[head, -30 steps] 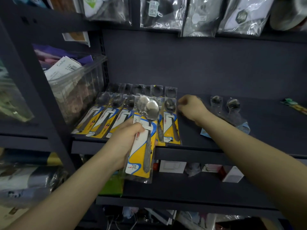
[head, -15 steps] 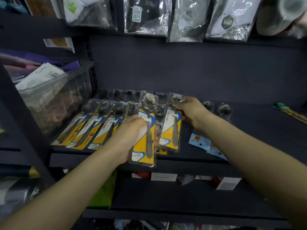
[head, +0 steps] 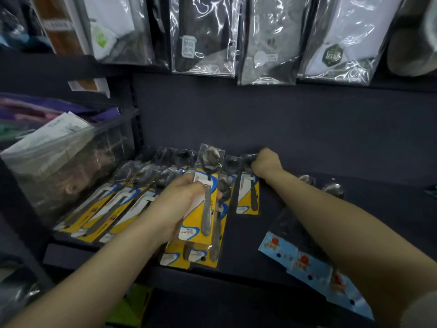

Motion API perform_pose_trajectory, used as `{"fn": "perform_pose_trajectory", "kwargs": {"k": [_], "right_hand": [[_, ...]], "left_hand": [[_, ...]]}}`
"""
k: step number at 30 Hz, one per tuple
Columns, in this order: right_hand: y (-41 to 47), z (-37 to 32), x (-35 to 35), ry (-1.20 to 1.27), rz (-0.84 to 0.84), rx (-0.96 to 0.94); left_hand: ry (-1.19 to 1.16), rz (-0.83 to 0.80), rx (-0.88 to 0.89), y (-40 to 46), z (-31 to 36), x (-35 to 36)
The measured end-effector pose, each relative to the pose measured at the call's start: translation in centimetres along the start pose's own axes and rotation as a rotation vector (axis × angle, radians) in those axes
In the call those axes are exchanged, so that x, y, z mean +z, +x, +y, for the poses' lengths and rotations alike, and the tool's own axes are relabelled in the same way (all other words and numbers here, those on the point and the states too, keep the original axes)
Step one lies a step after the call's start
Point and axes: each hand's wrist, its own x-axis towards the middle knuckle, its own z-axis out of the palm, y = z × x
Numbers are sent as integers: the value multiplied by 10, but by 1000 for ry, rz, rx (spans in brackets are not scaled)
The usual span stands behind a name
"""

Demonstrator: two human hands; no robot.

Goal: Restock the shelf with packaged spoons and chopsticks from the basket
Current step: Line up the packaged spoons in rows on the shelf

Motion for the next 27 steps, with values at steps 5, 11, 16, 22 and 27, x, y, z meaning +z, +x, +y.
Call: {"fn": "perform_pose_trajectory", "kwargs": {"k": [5,11,16,22,27], "right_hand": [[-5,-9,-11,100,-113,-85],[-45,-18,-28,506,-448,-231],[-37,4,-29,339,-348,-198],[-40,23,-22,226,-343,-72],[-48,13,-19,141,-334,-24]], "left_hand": [[107,-33,36,11,-6,8],[211,-110,70,15,-6,21],[1036,-78,475,-2,-12,5],[1316,-300,562,-28,-24,-40],[1360,-369,559,-34,-40,-48]]}}
